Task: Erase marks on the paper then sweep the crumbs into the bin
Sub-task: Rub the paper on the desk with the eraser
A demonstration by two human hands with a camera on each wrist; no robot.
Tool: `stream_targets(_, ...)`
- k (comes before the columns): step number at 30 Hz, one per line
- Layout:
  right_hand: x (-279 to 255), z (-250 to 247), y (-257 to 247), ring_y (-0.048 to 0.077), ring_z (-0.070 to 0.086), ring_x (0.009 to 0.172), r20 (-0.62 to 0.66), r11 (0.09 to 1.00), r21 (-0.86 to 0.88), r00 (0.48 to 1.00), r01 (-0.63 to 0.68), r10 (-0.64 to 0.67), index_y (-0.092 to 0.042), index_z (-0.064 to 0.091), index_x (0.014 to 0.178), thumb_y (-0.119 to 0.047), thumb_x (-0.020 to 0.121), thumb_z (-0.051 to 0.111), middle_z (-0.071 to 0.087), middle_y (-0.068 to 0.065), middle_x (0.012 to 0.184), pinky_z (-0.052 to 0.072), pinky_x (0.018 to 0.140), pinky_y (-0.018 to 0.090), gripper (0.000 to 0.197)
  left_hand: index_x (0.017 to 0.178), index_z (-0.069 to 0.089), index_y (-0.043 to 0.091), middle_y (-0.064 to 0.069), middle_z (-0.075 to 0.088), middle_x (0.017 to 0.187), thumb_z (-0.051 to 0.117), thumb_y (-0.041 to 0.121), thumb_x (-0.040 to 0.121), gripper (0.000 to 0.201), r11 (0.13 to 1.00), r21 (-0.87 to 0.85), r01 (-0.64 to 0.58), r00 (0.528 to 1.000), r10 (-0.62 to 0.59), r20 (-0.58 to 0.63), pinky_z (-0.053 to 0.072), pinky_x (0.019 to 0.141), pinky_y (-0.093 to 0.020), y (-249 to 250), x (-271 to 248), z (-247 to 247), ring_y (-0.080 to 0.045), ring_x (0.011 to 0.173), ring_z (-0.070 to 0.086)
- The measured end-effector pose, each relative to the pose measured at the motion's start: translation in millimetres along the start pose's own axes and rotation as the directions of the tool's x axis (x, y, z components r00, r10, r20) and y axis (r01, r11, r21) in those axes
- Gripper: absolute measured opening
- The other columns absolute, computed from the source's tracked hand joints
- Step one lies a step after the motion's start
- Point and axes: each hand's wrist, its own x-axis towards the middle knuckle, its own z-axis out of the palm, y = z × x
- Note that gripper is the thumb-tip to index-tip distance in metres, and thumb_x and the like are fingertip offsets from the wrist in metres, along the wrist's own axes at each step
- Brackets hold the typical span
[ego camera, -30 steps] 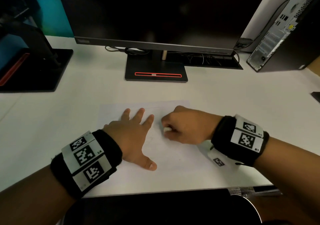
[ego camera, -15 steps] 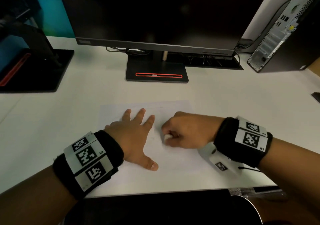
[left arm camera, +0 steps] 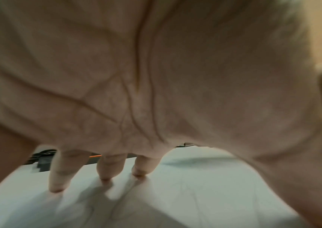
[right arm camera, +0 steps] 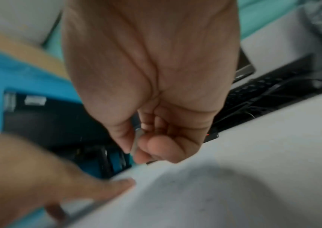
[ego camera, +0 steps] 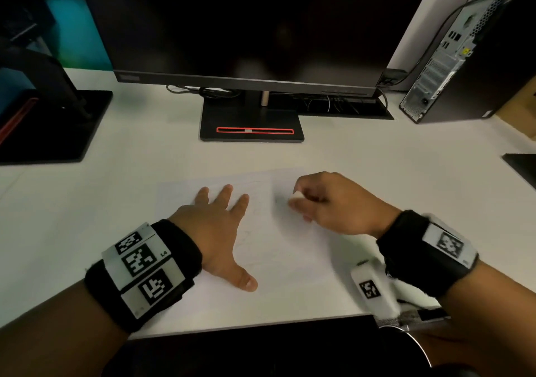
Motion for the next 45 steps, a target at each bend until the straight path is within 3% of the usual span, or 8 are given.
stream_targets(9, -61, 64, -34, 0.046, 0.067, 0.108, 0.39, 0.034, 0.919, 0.917, -0.394, 0.081, -0.008, 0.059, 0.092, -0.019, 0.097, 0.058, 0.064, 0.037, 0.119, 0.055, 0.096, 0.047, 0.012, 0.155, -0.028, 0.028, -0.002, -0.028, 0.164, 0.077, 0.085, 0.05, 0.159, 1.0, 0.015, 0.002, 1.0, -0.002, 0.009, 0.025, 0.12, -0.054, 1, 4, -5, -0.04, 0.152, -0.016)
stream_targets(13, -42, 42, 5, 0.035, 0.072, 0.091, 0.125, -0.283, 0.959, 0.864, 0.021, 0.488, 0.0, 0.057, 0.115, -0.016, 0.096, 0.053, 0.061, 0.031, 0.117, 0.059, 0.087, 0.04, 0.024, 0.155, -0.027, 0.027, -0.001, -0.029, 0.164, 0.077, 0.084, 0.051, 0.158, 1.0, 0.003, -0.002, 1.0, 0.002, 0.001, 0.025, 0.12, -0.055, 0, 1, -4, -0.039, 0.152, -0.017)
stream_targets(17, -49, 37, -10, 0.039, 0.067, 0.101, 0.002, -0.318, 0.93, 0.862, 0.185, 0.507, -0.015, 0.057, 0.085, -0.016, 0.094, 0.055, 0.062, 0.029, 0.117, 0.058, 0.085, 0.039, 0.009, 0.154, -0.028, 0.029, 0.0, -0.031, 0.163, 0.077, 0.085, 0.05, 0.158, 1.0, -0.002, -0.007, 1.0, 0.007, -0.003, 0.025, 0.12, -0.054, -2, 3, -3, -0.038, 0.152, -0.018)
stream_targets(23, -60, 72, -31, 0.043, 0.065, 0.112, 0.431, -0.157, 0.9, 0.883, -0.406, 0.186, 0.0, 0.064, 0.101, -0.019, 0.098, 0.051, 0.065, 0.036, 0.119, 0.054, 0.099, 0.048, 0.024, 0.155, -0.028, 0.027, -0.001, -0.03, 0.164, 0.075, 0.086, 0.049, 0.159, 1.0, 0.017, -0.017, 1.0, 0.017, -0.016, 0.027, 0.118, -0.055, -2, 3, -1, -0.04, 0.152, -0.016)
stream_targets(30, -47, 17, 27, 0.035, 0.068, 0.106, 0.005, -0.366, 0.884, 0.778, 0.29, 0.628, -0.013, 0.057, 0.084, -0.022, 0.099, 0.053, 0.064, 0.025, 0.118, 0.06, 0.087, 0.039, 0.019, 0.154, -0.029, 0.026, -0.003, -0.032, 0.163, 0.074, 0.086, 0.053, 0.156, 1.0, 0.018, -0.015, 1.0, 0.015, 0.004, 0.026, 0.118, -0.056, 1, -2, 1, -0.041, 0.151, -0.017)
stream_targets(36, -62, 65, -21, 0.046, 0.067, 0.107, 0.398, -0.187, 0.913, 0.894, -0.364, 0.204, 0.006, 0.053, 0.115, -0.022, 0.091, 0.055, 0.062, 0.038, 0.121, 0.056, 0.095, 0.048, 0.038, 0.154, -0.03, 0.026, -0.003, -0.033, 0.162, 0.073, 0.087, 0.053, 0.157, 1.0, 0.026, -0.016, 1.0, 0.016, -0.007, 0.027, 0.118, -0.055, 4, -3, 5, -0.041, 0.151, -0.017)
stream_targets(42, -33, 43, -11, 0.036, 0.071, 0.09, -0.01, -0.196, 0.967, 0.792, 0.163, 0.611, -0.005, 0.059, 0.098, -0.014, 0.1, 0.051, 0.064, 0.029, 0.109, 0.06, 0.083, 0.041, 0.012, 0.154, -0.03, 0.025, -0.003, -0.032, 0.163, 0.068, 0.091, 0.053, 0.156, 0.998, 0.058, -0.015, 1.0, 0.016, -0.012, 0.03, 0.116, -0.055, 4, -6, 7, -0.041, 0.152, -0.016)
stream_targets(45, -40, 58, -46, 0.04, 0.069, 0.084, 0.147, -0.165, 0.982, 0.912, -0.09, 0.382, -0.008, 0.053, 0.096, -0.01, 0.099, 0.049, 0.066, 0.033, 0.098, 0.059, 0.081, 0.045, 0.006, 0.155, -0.028, 0.023, -0.003, -0.031, 0.163, 0.067, 0.092, 0.052, 0.156, 0.997, 0.074, -0.023, 0.999, 0.027, -0.044, 0.032, 0.115, -0.052, 3, -7, 9, -0.04, 0.152, -0.014)
